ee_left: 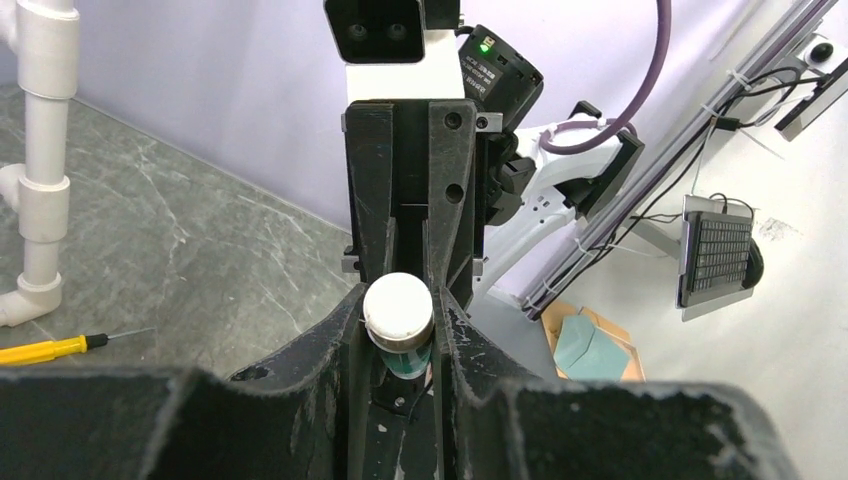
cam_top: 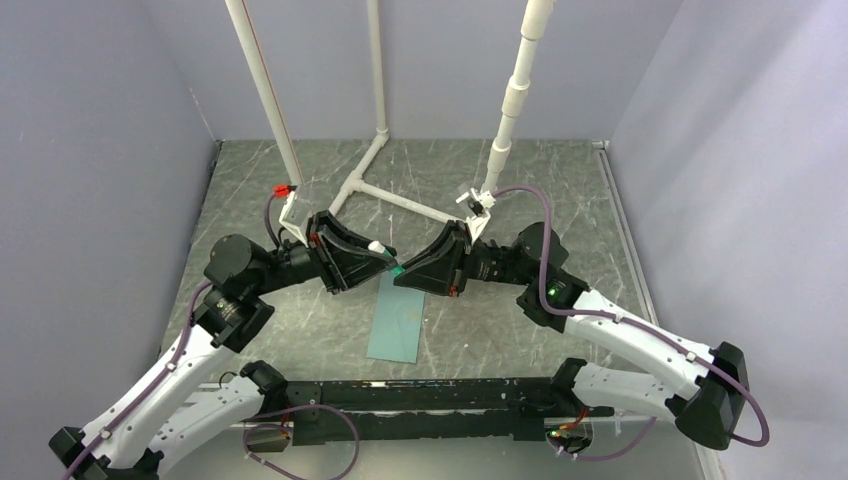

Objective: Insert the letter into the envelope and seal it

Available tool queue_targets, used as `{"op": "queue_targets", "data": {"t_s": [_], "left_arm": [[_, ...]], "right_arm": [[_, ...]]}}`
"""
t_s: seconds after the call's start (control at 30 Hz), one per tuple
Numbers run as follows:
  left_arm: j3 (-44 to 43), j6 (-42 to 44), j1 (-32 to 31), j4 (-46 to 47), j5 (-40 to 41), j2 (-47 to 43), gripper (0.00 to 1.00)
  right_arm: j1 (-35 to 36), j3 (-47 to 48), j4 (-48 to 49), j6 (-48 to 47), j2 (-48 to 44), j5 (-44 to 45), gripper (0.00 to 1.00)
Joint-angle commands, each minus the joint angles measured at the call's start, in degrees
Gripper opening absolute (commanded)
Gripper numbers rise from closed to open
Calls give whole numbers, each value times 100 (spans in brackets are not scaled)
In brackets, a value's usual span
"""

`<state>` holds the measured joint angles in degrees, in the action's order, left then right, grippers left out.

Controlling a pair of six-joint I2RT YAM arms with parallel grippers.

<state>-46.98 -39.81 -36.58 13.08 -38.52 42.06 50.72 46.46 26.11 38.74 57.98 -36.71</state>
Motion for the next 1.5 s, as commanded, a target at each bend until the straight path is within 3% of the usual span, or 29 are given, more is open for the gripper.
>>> {"op": "queue_targets", "data": {"t_s": [0.0, 0.17, 0.37, 0.53, 0.83, 0.87, 0.9, 0.97, 1.03, 1.2, 1.33, 1.47], "left_arm": [[24, 72, 3, 274, 475, -133, 2], [-171, -65, -5, -584, 1709, -112, 2], [-996, -701, 1, -2993, 4224, 195, 2], [-1660, -1443, 4, -4251, 4953, 642, 2], [-1973, -1497, 2, -4278, 4275, 712, 3], [-1966, -1428, -3, -4219, 4231, 655, 2], [-1927, -1286, 0, -4054, 4113, 607, 2], [-1855, -809, 3, -3718, 3742, 518, 2], [-1707, -149, 2, -3190, 3017, 408, 2], [-1318, 961, 2, -2274, 1161, 158, 3], [-1300, 1442, 1, -1970, 47, 139, 2], [-1232, 1828, 4, -1832, -553, 68, 3]], "right_arm": [[38, 327, -250, -538, 19, 186, 0], [186, 679, -1381, -1832, 187, 1226, 0], [427, 1363, -2046, -2885, 594, 3174, 0], [986, 1761, -2231, -3753, 840, 4375, 0], [1292, 1669, -2398, -4099, 623, 4812, 3], [1299, 1636, -2440, -4046, 566, 4863, 16], [1300, 1604, -2482, -3932, 494, 4866, 37], [1279, 1578, -2575, -3563, 312, 4540, 62], [1189, 1636, -2771, -3085, 155, 3930, 75], [1071, 1762, -2901, -2255, 24, 2530, 76], [1070, 1816, -3030, -2294, 87, 2349, 75], [1065, 1896, -2953, -2171, 168, 1985, 74]]}}
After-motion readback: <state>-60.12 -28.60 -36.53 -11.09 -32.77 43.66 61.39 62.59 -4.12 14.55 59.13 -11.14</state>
